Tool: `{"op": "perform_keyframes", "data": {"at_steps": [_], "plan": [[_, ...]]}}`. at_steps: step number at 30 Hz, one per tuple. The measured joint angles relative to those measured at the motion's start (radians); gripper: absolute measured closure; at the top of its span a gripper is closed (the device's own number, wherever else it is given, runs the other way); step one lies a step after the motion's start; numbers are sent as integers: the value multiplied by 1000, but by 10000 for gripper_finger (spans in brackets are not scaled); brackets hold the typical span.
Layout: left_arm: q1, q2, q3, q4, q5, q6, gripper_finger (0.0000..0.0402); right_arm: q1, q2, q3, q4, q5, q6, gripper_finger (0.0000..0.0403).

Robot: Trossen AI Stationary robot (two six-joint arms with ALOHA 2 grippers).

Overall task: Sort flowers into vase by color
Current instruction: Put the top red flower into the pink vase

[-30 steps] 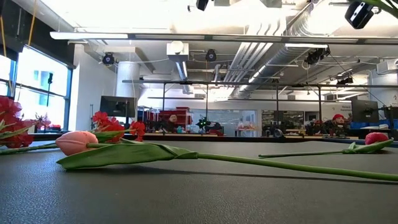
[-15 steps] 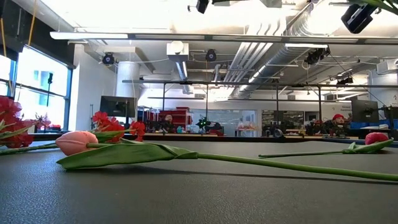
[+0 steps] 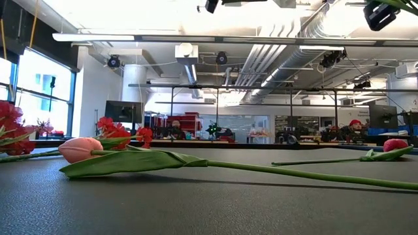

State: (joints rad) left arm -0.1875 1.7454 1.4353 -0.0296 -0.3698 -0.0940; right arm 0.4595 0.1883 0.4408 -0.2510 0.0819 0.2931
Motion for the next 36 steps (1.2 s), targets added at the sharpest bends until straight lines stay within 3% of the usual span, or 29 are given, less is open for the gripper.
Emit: {"op": "perform_keyframes", "data": {"at_steps": [11,19,31,36], "plan": [[18,0,0,6,-5,10,257,8,0,0,-200,-108,-7,403],[38,0,0,54,-5,2,257,8,2,0,-212,-115,-18,403],[52,-1,0,96,-48,21,257,8,60,0,-285,-145,178,401],[52,-1,0,94,-49,26,257,8,67,0,-267,-166,200,374]]}}
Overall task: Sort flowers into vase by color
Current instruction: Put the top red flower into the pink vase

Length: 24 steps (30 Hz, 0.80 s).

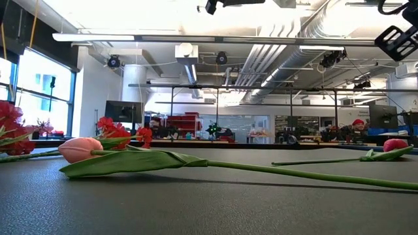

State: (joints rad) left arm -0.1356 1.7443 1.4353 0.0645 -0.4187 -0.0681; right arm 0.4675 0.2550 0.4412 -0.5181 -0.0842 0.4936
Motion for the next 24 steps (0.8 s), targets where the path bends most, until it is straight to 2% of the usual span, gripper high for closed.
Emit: {"op": "perform_keyframes", "data": {"at_steps": [6,14,19,24], "plan": [[0,0,0,-36,-2,-36,256,0,0,31,6,-5,66,302],[-2,43,1,-38,-10,-98,256,0,-1,147,-82,41,164,206],[-3,118,0,-2,21,-140,256,0,-1,219,-133,42,211,172],[-1,207,1,89,73,-140,256,0,-1,285,-98,26,251,163]]}}
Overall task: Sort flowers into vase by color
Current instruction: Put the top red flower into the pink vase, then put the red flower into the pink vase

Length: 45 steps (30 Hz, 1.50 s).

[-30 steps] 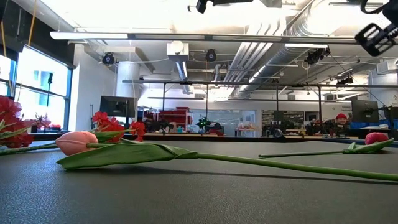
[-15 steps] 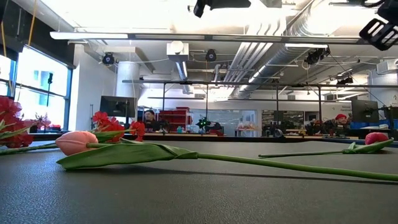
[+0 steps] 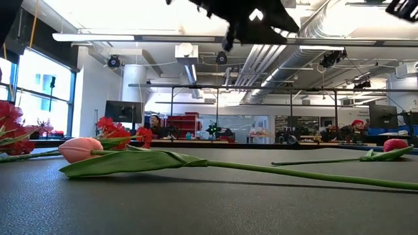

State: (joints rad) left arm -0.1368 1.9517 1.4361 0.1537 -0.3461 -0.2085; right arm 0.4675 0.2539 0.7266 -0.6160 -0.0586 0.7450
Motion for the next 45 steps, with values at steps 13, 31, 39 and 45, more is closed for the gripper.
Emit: {"op": "perform_keyframes", "data": {"at_steps": [13,31,39,45], "plan": [[86,321,123,55,174,-90,257,0,0,79,162,181,-1,163],[49,423,146,25,204,-25,257,0,2,79,139,295,-2,163],[32,445,148,1,202,0,280,-1,2,78,138,355,14,163],[19,466,152,-18,190,5,330,-1,2,78,139,403,24,163]]}}
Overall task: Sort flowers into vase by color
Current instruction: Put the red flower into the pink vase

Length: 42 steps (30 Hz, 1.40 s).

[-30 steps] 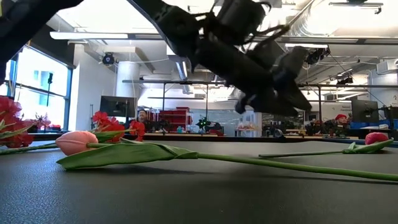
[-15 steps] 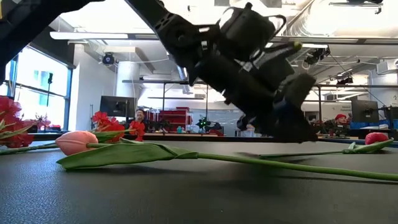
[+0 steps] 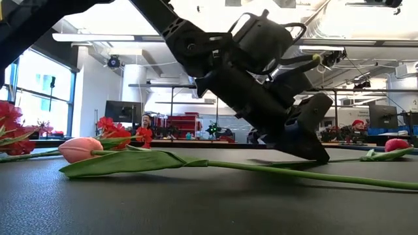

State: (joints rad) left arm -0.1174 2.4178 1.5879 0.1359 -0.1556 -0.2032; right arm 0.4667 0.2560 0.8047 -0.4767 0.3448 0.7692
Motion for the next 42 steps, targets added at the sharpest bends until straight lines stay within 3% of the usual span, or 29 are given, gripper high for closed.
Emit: {"op": "perform_keyframes", "data": {"at_steps": [7,13,19,29,36,42], "plan": [[-22,25,3,-35,6,-6,394,0,0,0,21,76,9,163],[-20,-15,-4,-49,-1,-5,400,0,0,0,21,86,9,163],[13,-117,-14,-132,3,-30,401,0,0,0,27,108,-9,163],[109,-386,-9,-171,-105,-15,401,0,0,0,80,321,-14,163],[193,-535,-7,-144,-150,-22,401,0,0,0,100,423,-30,163],[229,-595,-7,3,-112,-29,401,0,4,0,117,441,-68,163]]}}
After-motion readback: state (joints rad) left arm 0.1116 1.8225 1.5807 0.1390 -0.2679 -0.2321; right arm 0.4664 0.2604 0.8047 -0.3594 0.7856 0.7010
